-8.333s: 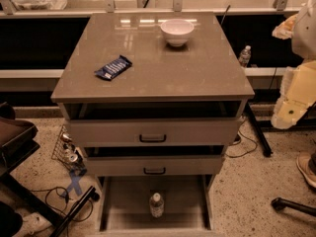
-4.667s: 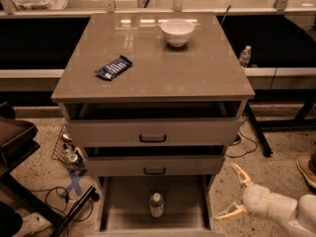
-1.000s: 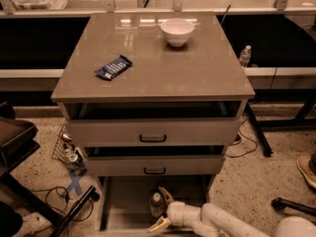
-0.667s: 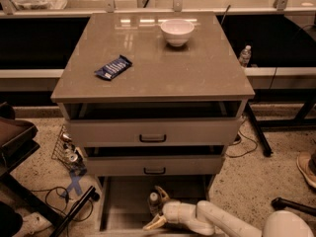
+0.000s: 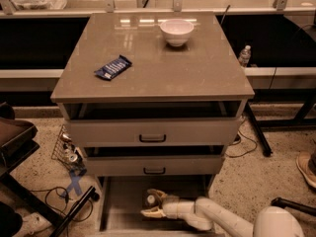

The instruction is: Pick blue plastic bottle from bottom drawer and place on counter

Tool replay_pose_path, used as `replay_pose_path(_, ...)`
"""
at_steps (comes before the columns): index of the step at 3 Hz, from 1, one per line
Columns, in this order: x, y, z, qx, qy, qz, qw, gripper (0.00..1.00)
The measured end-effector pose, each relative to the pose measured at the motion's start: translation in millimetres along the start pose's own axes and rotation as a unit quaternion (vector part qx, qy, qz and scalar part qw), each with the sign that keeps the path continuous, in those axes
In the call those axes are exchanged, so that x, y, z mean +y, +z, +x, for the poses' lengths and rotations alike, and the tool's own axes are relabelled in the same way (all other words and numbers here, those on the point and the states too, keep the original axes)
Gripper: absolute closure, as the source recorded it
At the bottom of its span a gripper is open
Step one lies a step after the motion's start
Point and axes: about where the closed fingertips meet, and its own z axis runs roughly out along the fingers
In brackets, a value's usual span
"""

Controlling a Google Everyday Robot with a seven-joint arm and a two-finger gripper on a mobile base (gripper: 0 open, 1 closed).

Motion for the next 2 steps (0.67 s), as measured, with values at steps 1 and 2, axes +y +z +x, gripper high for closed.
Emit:
replay_pose_path(1,2.4,1.5,-0.6,-0.001,0.001,-0.002,1.0000,0.60)
replay_pose_path(2,3.6,3.4,-1.1,-0.002,0.001,-0.003,1.0000,0.83)
